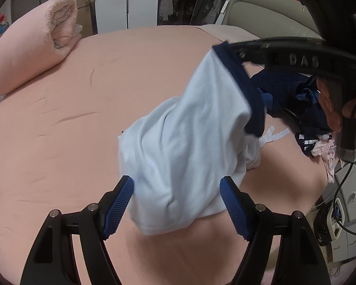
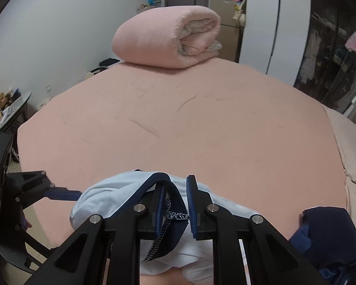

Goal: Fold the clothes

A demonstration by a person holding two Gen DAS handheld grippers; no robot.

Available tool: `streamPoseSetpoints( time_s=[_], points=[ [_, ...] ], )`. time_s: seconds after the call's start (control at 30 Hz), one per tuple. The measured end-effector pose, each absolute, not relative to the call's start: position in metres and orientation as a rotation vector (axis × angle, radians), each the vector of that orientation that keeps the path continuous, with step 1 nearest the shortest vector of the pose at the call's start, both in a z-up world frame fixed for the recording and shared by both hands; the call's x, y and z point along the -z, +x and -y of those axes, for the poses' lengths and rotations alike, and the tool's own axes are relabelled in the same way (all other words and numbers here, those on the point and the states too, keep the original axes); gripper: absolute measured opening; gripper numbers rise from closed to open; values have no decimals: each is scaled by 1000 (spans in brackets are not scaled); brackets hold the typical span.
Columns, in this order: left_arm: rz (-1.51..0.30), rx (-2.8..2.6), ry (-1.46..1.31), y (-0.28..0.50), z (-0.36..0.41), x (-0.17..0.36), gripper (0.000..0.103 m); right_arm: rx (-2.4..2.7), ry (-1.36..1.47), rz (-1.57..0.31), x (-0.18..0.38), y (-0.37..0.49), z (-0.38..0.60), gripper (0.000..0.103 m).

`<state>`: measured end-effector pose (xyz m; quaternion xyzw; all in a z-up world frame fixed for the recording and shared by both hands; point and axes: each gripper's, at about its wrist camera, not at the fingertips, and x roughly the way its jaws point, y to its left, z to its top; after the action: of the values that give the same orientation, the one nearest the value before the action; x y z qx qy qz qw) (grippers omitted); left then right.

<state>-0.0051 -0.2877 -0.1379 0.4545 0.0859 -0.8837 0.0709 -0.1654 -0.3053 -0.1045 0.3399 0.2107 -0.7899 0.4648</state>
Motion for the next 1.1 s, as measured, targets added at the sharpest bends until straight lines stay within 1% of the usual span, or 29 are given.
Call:
streamPoseSetpoints(
  time_s=[0.23, 0.43, 0.63, 0.93, 1.1],
  points=[
    [-183, 2653, 1364, -12, 276, 140, 75, 2020, 821, -490, 90, -182, 281, 15],
    [-171, 2660, 1360, -22, 273, 136, 75, 2115, 811, -448, 78, -201, 257, 15],
    [-270, 2683, 1369, -34, 277, 139, 75, 2161, 851, -434, 82, -217, 232, 15],
    [-337, 2738, 1379, -46, 282, 156, 74, 2208, 932, -449, 96, -233, 204, 15],
    [-470, 2779, 1386, -50, 278, 160, 74, 2224, 987, -469, 107, -243, 197, 15]
  ],
)
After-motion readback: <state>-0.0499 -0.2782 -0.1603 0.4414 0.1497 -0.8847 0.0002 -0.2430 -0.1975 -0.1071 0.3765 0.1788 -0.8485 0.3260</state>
